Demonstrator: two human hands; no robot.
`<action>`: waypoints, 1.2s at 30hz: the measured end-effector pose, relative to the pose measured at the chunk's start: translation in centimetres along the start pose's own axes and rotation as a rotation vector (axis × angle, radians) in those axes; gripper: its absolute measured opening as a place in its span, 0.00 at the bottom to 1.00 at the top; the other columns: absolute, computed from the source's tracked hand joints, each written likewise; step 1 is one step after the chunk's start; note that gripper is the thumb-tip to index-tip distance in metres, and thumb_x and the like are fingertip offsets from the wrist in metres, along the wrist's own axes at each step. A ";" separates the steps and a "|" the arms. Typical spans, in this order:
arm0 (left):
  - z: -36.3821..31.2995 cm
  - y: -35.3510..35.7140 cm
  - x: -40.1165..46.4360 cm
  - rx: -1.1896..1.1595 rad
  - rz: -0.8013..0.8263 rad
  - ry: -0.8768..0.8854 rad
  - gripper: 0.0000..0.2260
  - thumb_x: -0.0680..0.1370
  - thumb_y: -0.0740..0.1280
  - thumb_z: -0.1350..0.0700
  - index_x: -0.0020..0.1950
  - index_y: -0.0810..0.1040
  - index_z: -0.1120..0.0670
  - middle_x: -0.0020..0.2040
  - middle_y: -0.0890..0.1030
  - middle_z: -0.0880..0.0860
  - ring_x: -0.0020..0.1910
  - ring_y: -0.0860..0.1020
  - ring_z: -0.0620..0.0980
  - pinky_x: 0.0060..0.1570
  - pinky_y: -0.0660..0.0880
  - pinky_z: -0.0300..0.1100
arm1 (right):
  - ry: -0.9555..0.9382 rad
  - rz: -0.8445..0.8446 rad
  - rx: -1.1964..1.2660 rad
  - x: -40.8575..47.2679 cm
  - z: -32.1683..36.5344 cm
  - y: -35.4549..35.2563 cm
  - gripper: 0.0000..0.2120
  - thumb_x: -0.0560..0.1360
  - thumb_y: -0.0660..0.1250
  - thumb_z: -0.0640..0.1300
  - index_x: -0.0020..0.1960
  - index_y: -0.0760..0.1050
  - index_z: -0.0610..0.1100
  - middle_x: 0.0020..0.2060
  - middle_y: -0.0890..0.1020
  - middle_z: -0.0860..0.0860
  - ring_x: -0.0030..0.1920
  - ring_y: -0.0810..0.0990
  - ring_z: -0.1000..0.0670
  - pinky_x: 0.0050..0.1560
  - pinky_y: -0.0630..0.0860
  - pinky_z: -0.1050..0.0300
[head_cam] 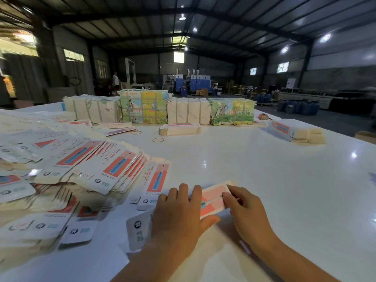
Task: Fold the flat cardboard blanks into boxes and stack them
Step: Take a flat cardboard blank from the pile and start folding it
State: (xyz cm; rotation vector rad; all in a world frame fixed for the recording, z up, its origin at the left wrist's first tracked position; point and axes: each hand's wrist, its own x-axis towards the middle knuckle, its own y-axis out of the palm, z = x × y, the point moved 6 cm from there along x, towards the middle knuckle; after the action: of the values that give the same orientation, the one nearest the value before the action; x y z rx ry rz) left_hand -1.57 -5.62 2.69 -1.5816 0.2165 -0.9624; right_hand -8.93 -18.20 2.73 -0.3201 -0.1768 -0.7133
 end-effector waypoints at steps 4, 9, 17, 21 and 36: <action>-0.1 0.1 0.0 0.001 0.005 0.006 0.33 0.72 0.50 0.28 0.70 0.56 0.46 0.60 0.68 0.50 0.57 0.68 0.51 0.54 0.67 0.45 | -0.035 -0.025 -0.073 0.1 -0.2 0.0 0.10 0.80 0.59 0.40 0.52 0.80 0.45 0.46 0.81 0.49 0.46 0.78 0.55 0.39 0.70 0.74; -0.2 0.1 0.2 0.019 0.025 0.012 0.34 0.72 0.49 0.28 0.71 0.55 0.47 0.61 0.67 0.51 0.57 0.68 0.51 0.55 0.67 0.45 | -0.045 -0.023 -0.167 0.5 -0.6 0.1 0.11 0.81 0.58 0.40 0.51 0.79 0.46 0.47 0.80 0.51 0.47 0.77 0.56 0.40 0.68 0.76; 0.1 -1.1 -0.1 -0.074 -0.002 -0.065 0.36 0.65 0.41 0.28 0.69 0.54 0.44 0.59 0.68 0.48 0.56 0.68 0.48 0.53 0.67 0.42 | 0.043 -0.088 0.145 1.2 -1.2 -0.5 0.22 0.73 0.69 0.48 0.65 0.67 0.59 0.61 0.68 0.56 0.56 0.74 0.53 0.56 0.75 0.55; -0.5 -1.3 -0.2 -0.121 0.004 -0.035 0.36 0.64 0.41 0.28 0.69 0.53 0.44 0.58 0.67 0.48 0.55 0.68 0.47 0.54 0.67 0.42 | 0.270 0.249 0.738 1.4 -1.8 0.8 0.25 0.70 0.67 0.42 0.65 0.69 0.36 0.57 0.78 0.34 0.51 0.80 0.39 0.48 0.77 0.47; -0.1 -0.6 -0.2 -0.047 -0.068 -0.010 0.32 0.72 0.51 0.29 0.69 0.56 0.48 0.60 0.70 0.50 0.56 0.69 0.50 0.55 0.65 0.44 | -0.272 0.045 0.028 -0.1 0.7 0.7 0.16 0.74 0.60 0.64 0.40 0.77 0.53 0.32 0.82 0.58 0.38 0.82 0.57 0.38 0.77 0.69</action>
State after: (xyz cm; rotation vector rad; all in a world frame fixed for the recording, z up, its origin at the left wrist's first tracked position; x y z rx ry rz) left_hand -2.03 -5.41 3.11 -1.6453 0.1802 -1.0080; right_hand -8.60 -17.37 3.23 -0.3925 -0.4358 -0.6201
